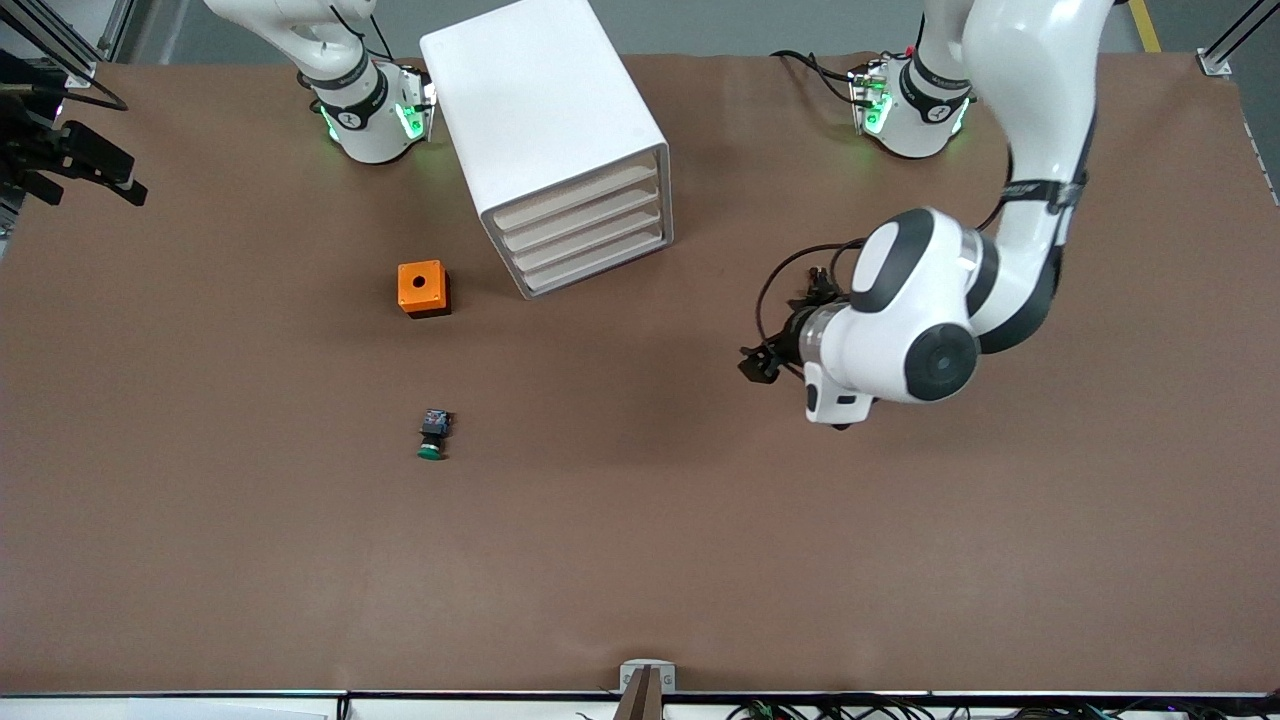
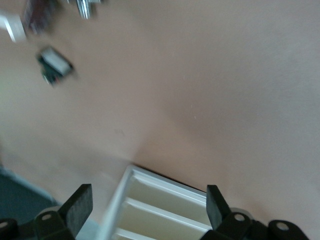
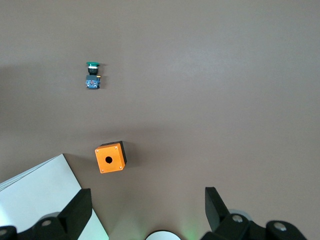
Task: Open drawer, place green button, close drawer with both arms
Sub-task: 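Grasp the top drawer's front edge with the left gripper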
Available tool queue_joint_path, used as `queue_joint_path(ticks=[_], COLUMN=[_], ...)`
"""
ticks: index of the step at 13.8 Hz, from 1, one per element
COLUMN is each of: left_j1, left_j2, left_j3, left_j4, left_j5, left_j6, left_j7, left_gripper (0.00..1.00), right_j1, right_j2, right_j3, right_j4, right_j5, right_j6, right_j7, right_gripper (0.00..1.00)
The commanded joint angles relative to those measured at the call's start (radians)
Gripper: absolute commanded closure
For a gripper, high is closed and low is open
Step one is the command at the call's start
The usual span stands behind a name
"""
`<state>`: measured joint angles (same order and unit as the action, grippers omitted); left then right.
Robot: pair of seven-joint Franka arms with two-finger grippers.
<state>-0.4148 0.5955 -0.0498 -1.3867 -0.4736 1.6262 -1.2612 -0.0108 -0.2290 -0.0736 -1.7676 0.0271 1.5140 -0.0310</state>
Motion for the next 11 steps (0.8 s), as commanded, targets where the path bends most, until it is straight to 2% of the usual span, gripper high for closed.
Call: queue_joint_path(ticks=[1, 6, 11], left_j1=[-0.015, -0.048, -0.050], left_j2=[0.134, 0.302, 0.417], left_j3=[0.005, -0.015, -0.137], left_j4=[0.098, 0.098, 0.097], left_j5=[-0.136, -0.341, -0.391], left_j6=[-0.031, -0.037, -0.039], left_j7=[-0.230, -0.542, -0.734], left_gripper=[0.00, 0.00, 0.00], right_j1=[-0.009, -0.005, -0.005], right_j2=[-0.007, -0.006, -0.004], right_j3=[0.005, 0.006, 0.008], right_j4=[0.002, 0.002, 0.002], right_j5=[-0.003, -0.047, -0.035], right_j6=[0.000, 0.028, 0.025], right_j7=[0.008, 0.003, 0.005], right_gripper=[0.00, 0.00, 0.00])
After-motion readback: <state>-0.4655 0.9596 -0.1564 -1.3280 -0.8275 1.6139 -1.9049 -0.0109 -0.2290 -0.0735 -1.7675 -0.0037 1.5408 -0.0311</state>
